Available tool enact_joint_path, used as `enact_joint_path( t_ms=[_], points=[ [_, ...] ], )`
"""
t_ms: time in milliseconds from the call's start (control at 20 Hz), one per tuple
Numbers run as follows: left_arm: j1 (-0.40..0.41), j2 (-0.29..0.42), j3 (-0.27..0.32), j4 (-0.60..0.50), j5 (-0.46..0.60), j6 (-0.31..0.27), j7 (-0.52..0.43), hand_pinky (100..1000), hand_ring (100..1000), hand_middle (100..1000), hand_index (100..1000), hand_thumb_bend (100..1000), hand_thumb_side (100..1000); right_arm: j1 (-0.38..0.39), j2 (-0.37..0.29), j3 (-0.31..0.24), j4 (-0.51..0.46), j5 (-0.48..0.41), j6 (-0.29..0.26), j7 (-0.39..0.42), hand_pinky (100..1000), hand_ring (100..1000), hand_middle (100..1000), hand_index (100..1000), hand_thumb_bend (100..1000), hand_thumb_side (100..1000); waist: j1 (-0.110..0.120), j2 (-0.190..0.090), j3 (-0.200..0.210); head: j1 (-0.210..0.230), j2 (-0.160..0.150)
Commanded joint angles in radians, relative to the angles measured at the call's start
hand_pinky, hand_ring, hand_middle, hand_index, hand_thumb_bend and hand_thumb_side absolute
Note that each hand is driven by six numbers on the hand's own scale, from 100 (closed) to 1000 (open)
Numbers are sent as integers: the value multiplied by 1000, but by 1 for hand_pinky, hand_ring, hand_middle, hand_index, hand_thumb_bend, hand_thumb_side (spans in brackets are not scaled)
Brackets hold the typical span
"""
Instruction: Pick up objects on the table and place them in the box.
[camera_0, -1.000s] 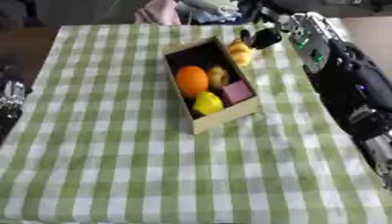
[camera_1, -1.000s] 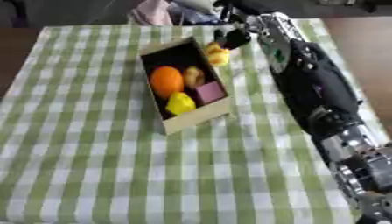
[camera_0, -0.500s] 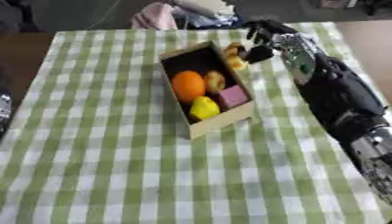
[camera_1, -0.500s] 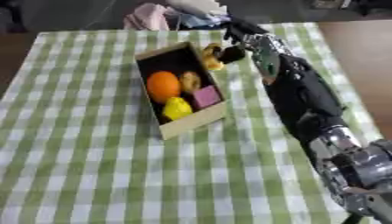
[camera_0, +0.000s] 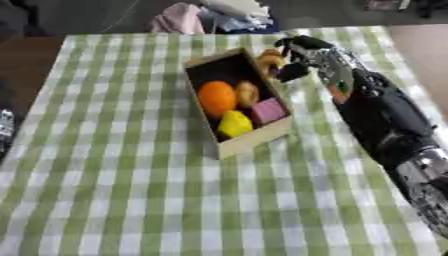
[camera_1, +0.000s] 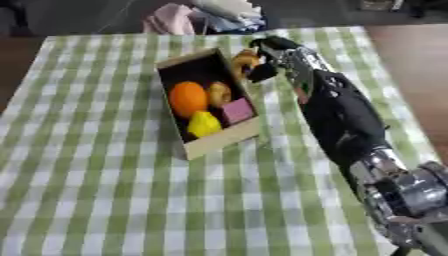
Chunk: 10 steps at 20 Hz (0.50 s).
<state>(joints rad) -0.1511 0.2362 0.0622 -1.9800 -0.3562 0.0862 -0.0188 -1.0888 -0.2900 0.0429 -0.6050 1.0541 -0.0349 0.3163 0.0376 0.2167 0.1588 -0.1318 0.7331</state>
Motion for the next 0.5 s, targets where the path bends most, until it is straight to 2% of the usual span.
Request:
enact_joint_path(
  t_ms=[50,200,300,400,500],
  points=[
    [-12,7,-1,-20,0,-2,-5,729,541,671,821,100,741,-10,5,-6,0,15,0,4,760,765,775,961,100,536,-8,2,4,-3,-8],
    [-13,6,-3,-20,1,-3,-7,729,537,671,821,100,741,-9,12,-5,1,19,-4,5,761,765,774,951,100,522,-6,2,7,-5,-7],
    [-14,6,-4,-20,1,-4,-9,729,535,670,821,100,741,-7,16,-2,0,26,-5,6,763,765,773,935,100,437,-6,3,10,-8,-7],
    [-14,5,-4,-20,1,-4,-10,729,534,670,821,100,741,-4,21,0,1,42,0,4,766,764,770,907,100,309,-5,4,13,-10,-7],
    [-13,5,-4,-20,1,-4,-10,729,533,670,821,100,741,-1,23,2,3,64,8,2,769,760,762,859,100,314,-5,4,15,-12,-6]
  ],
)
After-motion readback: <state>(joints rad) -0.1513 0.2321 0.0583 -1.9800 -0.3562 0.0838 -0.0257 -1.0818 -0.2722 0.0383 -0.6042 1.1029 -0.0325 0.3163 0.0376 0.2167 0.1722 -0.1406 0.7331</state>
